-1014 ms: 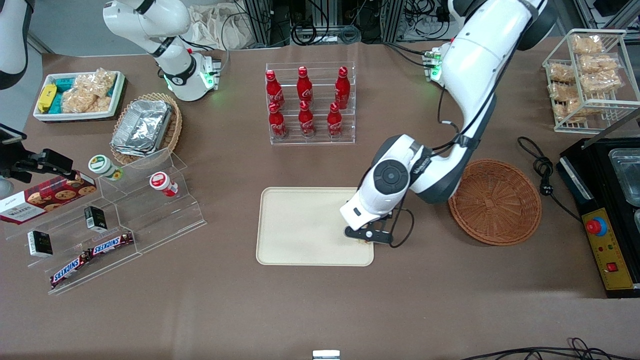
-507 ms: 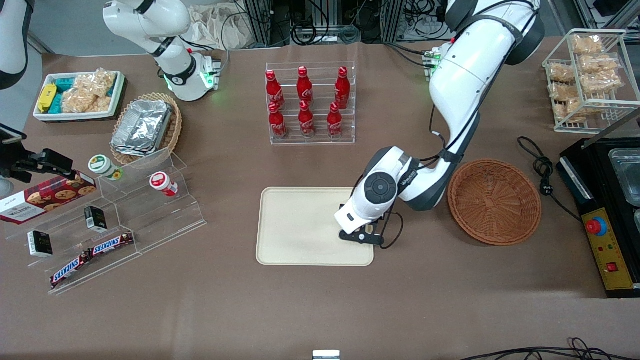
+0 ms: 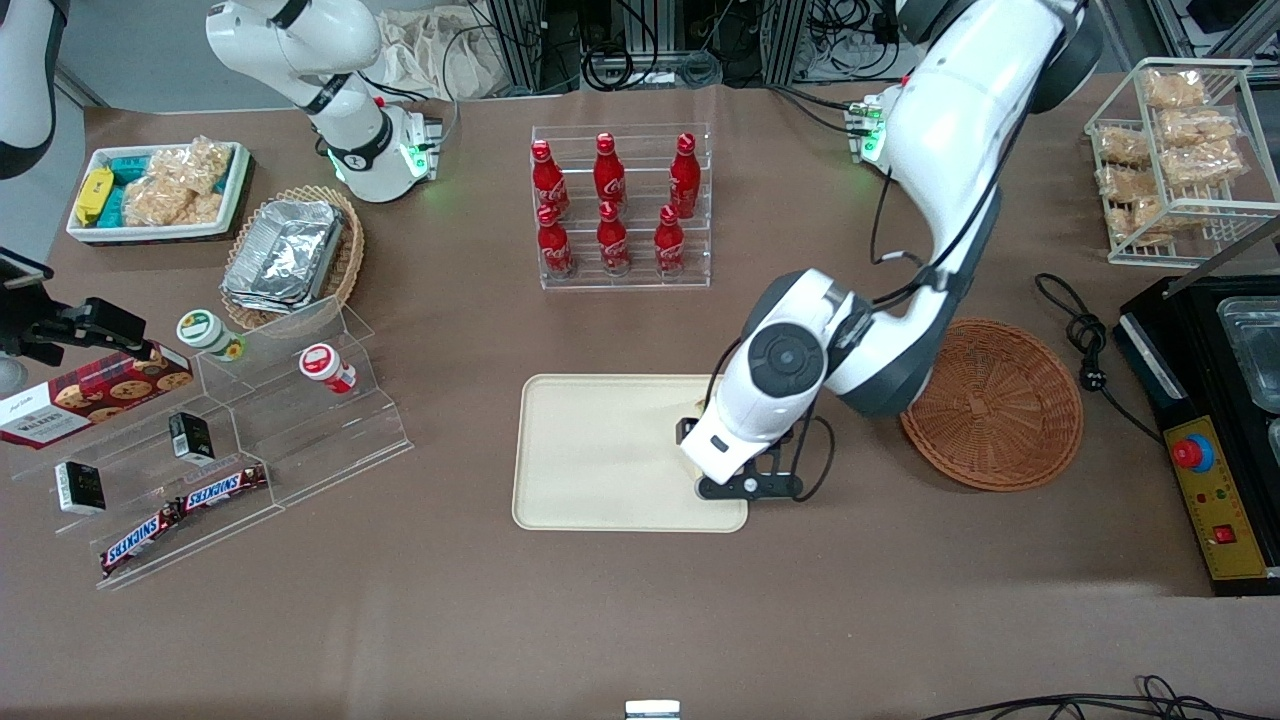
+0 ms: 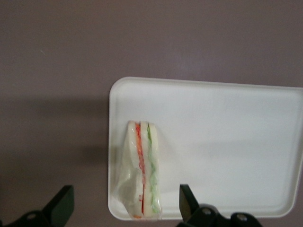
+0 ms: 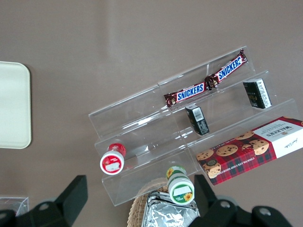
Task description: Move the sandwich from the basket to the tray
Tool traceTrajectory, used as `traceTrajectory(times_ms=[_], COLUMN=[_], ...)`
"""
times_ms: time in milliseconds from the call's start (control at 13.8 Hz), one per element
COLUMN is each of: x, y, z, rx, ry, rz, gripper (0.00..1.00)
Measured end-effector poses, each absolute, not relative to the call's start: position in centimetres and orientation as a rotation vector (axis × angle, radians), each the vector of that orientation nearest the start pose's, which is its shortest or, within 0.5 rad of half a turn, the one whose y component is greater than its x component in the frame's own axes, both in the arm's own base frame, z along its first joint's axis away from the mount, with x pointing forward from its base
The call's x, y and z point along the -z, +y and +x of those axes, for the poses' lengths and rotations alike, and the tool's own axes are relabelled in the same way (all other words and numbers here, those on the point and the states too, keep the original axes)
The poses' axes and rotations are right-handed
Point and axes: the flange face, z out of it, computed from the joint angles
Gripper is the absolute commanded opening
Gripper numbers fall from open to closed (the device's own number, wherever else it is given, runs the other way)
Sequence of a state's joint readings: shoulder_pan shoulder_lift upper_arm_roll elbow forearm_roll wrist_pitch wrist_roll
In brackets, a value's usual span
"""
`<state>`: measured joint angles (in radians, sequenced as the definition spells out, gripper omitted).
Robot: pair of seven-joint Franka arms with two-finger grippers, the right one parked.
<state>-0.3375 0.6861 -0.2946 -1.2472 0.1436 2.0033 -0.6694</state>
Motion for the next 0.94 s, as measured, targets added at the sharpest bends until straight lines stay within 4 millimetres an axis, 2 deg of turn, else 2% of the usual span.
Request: traceTrajectory(times_ms=[145, 290, 362, 507, 580, 797, 942], x=[-44.8, -50.8, -53.0, -55.2, -55.6, -56.9, -58.2], y=[-33.9, -27.3, -23.8, -18.0, -16.1, -12.4, -10.0], z=[65.3, 66.2, 66.4, 66.8, 66.8, 65.9, 65.7], rx=[0.174, 0.238, 0.245, 0.247, 0.228, 0.141, 0.151], ry=[-0.197, -0.336, -0.412, -0.515, -0.493, -0.125, -0.049], rz=[-3.229, -3.196, -3.173, -3.136, -3.126, -3.114, -3.106], gripper=[0.99, 0.99, 0.99, 0.99, 1.0, 1.0, 1.0])
